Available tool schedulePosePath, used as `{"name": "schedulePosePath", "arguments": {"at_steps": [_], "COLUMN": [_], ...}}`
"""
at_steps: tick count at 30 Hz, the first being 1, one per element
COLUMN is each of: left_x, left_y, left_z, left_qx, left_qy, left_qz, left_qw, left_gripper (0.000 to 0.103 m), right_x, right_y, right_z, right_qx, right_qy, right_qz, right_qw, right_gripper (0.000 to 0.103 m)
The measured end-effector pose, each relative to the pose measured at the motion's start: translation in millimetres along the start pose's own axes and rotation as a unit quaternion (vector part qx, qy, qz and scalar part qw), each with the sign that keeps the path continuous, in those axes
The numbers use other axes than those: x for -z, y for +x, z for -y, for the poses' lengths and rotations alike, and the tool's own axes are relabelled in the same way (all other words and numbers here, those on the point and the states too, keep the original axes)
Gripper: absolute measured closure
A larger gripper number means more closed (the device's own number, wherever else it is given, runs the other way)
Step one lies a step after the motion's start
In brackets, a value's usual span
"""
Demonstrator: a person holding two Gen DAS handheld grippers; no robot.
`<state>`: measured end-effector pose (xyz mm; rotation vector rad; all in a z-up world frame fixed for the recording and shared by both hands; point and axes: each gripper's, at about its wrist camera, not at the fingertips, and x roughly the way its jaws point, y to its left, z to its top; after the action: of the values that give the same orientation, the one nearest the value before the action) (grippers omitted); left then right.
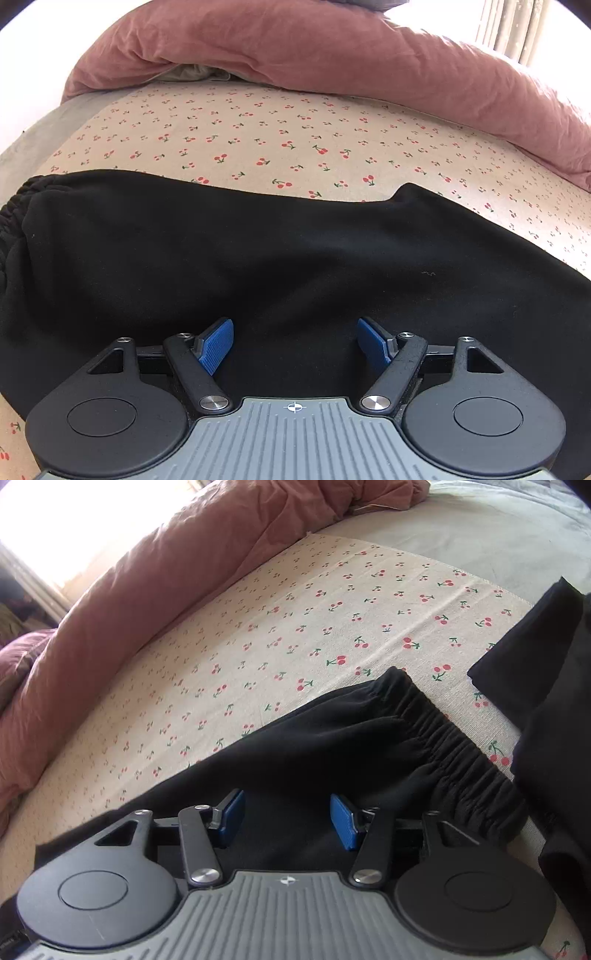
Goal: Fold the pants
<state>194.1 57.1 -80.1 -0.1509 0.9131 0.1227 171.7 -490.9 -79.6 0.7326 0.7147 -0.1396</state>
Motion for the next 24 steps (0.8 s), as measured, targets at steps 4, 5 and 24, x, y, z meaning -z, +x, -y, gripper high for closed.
{"name": "schedulePosePath", "arguments": {"at_steps": [4, 5, 24], "left_x": [-0.5, -1.1, -0.2], "left_y": [1.8, 2.7, 2.6], "left_z": [-3.6, -3.2, -3.0], "left_qx": [0.003, 0.003, 0.002], "left_qy": [-0.009, -0.010, -0.012], "left_qz": [0.001, 0.001, 0.004], "left_qw": [1.0000, 0.9999, 0.9999], "left_gripper": [0.028, 0.028, 0.027], "right_x": [-32.4, -36.1, -19.0], "right_y": [-37.7, -39.7, 0.3], "right_z": [5.3, 5.7, -2.7], "right_qx": [-0.015, 0.003, 0.149], "right_qy": [-0.022, -0.031, -0.190], "right_qz": [0.089, 0.095, 0.113], "right_qw": [0.996, 0.995, 0.964], "right_gripper": [0.056, 0.056, 0.097]}}
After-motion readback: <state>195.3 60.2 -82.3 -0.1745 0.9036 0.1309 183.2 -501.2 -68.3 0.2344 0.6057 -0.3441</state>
